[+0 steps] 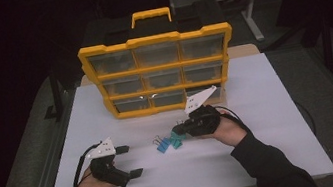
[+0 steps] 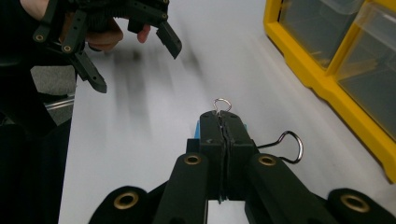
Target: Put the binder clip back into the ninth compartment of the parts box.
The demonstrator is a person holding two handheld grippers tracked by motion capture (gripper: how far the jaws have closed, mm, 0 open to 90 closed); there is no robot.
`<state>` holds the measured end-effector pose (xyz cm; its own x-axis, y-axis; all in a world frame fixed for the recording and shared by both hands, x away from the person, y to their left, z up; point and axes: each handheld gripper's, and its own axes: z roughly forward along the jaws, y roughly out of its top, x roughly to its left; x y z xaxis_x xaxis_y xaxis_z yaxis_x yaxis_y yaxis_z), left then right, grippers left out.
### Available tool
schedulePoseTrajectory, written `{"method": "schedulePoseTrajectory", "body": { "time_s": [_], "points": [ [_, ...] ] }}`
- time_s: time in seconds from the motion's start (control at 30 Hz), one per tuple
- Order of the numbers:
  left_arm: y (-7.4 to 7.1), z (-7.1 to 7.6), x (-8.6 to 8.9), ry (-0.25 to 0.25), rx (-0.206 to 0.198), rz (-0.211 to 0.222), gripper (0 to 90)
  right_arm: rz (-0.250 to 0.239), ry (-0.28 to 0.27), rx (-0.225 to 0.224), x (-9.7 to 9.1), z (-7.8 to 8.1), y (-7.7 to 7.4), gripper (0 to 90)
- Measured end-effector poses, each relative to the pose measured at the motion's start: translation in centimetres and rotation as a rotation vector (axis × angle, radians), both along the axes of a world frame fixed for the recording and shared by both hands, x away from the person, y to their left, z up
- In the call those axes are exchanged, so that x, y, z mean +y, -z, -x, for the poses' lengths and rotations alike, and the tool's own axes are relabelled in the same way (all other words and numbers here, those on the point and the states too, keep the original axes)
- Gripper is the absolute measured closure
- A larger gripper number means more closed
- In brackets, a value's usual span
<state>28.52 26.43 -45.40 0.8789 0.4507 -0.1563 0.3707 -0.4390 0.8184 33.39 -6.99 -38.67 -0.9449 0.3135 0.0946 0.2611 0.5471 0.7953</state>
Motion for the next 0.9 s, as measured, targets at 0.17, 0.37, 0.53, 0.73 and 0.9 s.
{"method": "schedulePoseTrajectory", "body": {
  "time_s": [0.17, 0.37, 0.53, 0.73, 0.9],
  "points": [
    [0.0, 0.0, 0.0, -0.001, 0.002, 0.0, 0.0, -0.017, 0.021, -0.007, -0.7, -0.3, -0.9, 87.1],
    [0.0, 0.0, 0.0, -0.001, 0.002, 0.003, 0.0, -0.033, 0.036, -0.025, -1.3, -0.6, -1.9, 87.1],
    [0.0, -0.1, 0.1, 0.0, 0.001, 0.003, 0.0, -0.049, 0.062, -0.041, -2.0, -1.0, -2.8, 87.1],
    [0.0, -0.1, 0.1, 0.001, 0.0, 0.002, 0.0, -0.064, 0.087, -0.059, -2.8, -1.4, -3.8, 87.1],
    [0.0, -0.1, 0.1, -0.002, -0.001, 0.002, 0.0, -0.082, 0.126, -0.078, -3.9, -1.9, -4.5, 87.1]
  ]
}}
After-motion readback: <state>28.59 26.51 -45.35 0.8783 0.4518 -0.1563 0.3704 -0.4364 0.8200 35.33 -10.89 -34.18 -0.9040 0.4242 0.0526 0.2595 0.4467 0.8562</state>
